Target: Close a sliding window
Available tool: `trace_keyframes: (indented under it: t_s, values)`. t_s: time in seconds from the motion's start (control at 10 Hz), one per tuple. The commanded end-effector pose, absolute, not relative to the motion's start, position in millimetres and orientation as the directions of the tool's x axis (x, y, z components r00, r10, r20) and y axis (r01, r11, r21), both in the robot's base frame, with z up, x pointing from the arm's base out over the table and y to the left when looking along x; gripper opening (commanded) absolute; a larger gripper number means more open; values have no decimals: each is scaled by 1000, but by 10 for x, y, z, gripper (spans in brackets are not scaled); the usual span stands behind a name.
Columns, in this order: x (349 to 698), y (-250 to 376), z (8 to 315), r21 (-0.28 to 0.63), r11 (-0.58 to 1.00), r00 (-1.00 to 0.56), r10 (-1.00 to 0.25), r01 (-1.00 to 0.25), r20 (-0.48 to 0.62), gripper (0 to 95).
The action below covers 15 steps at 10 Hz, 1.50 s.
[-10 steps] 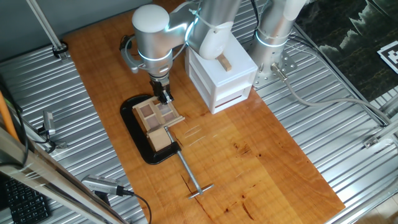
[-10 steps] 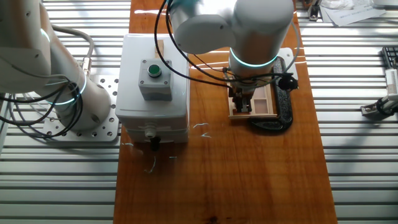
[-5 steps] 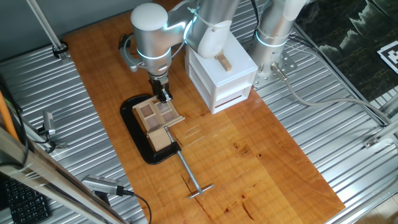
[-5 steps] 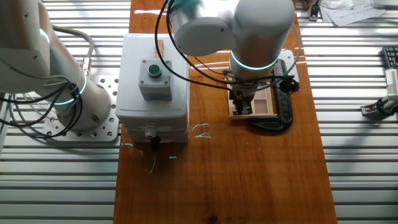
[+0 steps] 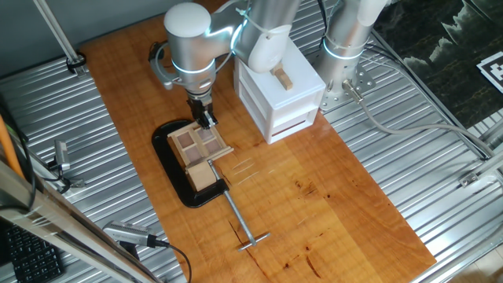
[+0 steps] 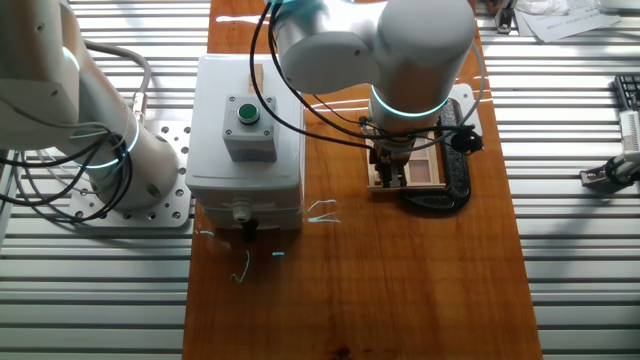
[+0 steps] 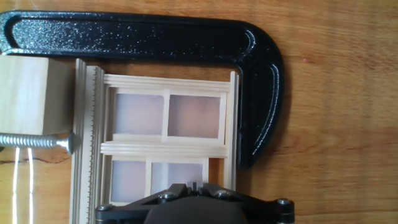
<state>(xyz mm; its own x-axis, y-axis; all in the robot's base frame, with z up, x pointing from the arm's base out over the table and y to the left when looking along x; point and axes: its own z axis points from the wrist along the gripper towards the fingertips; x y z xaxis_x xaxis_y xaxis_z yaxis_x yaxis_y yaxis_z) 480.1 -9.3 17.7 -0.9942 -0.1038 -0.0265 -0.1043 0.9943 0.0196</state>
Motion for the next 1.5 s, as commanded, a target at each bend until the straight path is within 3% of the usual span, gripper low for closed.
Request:
trace_keyframes:
  t_s: [0.1, 1.5]
  values:
    - [4809, -117, 10, 16, 994, -994, -108, -109, -27, 0]
    - [4826, -233, -58, -16, 991, -991, -130, -130, -37, 0]
